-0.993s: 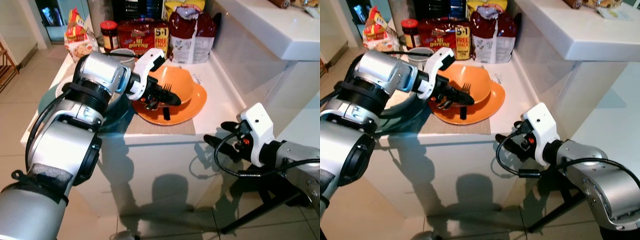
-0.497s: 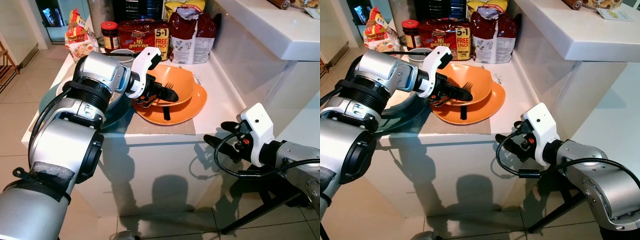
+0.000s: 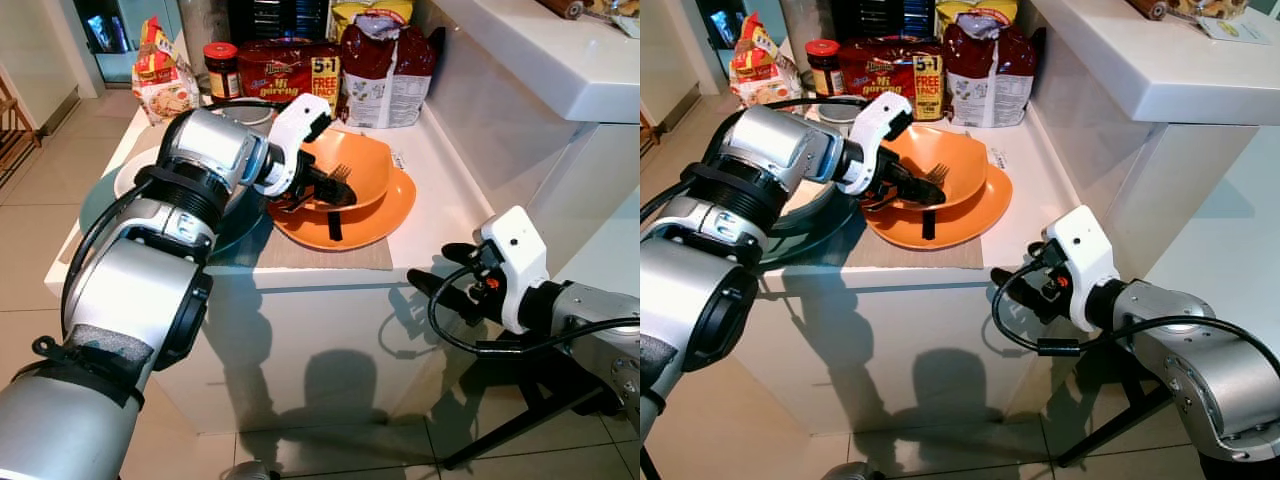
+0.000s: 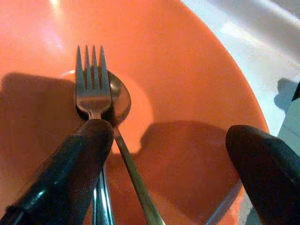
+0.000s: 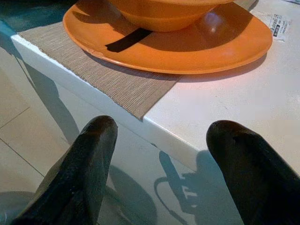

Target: Setting the table

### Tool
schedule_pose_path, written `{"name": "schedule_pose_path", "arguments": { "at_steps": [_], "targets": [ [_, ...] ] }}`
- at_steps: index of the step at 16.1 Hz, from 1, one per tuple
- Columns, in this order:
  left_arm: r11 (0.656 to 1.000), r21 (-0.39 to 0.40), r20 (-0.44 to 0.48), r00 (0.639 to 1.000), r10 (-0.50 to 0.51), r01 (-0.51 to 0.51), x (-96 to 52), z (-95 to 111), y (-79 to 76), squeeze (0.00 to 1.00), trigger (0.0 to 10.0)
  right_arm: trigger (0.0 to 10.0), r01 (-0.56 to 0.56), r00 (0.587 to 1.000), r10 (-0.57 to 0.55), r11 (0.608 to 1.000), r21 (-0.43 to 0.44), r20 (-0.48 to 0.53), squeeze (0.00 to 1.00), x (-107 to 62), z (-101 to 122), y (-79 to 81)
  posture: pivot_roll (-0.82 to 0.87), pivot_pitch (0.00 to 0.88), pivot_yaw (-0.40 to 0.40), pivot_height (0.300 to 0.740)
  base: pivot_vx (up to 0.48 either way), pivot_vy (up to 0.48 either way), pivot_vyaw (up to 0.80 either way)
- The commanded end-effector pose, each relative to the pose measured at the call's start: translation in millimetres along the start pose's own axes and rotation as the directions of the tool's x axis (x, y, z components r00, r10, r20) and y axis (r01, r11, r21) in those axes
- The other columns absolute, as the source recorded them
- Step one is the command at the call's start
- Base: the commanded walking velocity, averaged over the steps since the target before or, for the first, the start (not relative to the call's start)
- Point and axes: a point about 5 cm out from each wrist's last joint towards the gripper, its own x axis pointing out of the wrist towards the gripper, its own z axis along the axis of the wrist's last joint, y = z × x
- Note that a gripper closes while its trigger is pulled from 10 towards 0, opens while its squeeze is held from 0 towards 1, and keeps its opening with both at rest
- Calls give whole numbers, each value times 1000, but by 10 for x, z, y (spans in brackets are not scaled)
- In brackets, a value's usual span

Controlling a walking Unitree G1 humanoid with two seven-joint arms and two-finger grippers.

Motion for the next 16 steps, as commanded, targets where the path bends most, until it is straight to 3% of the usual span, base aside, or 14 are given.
{"name": "schedule_pose_path", "arguments": {
  "at_steps": [1, 9, 16],
  "targets": [
    [999, 22, 20, 999, 30, -30, -15, 41, 23, 0, 10000, 10000, 11, 1000, -11, 1000, -19, 3, 0, -28, 21, -18, -5, 0, -26, 740, 0, 0, 0],
    [993, 68, 18, 995, 100, -101, -97, 60, 132, 0, 10000, 10000, 11, 1000, -11, 1000, -21, 5, 0, -24, 19, -16, -7, 0, -23, 740, 0, 0, 0],
    [979, 126, -30, 986, 163, -158, -39, -52, 191, 0, 10000, 10000, 12, 1000, -12, 1000, -22, 7, 0, -26, 18, -15, -10, 0, -19, 740, 0, 0, 0]
  ]
}}
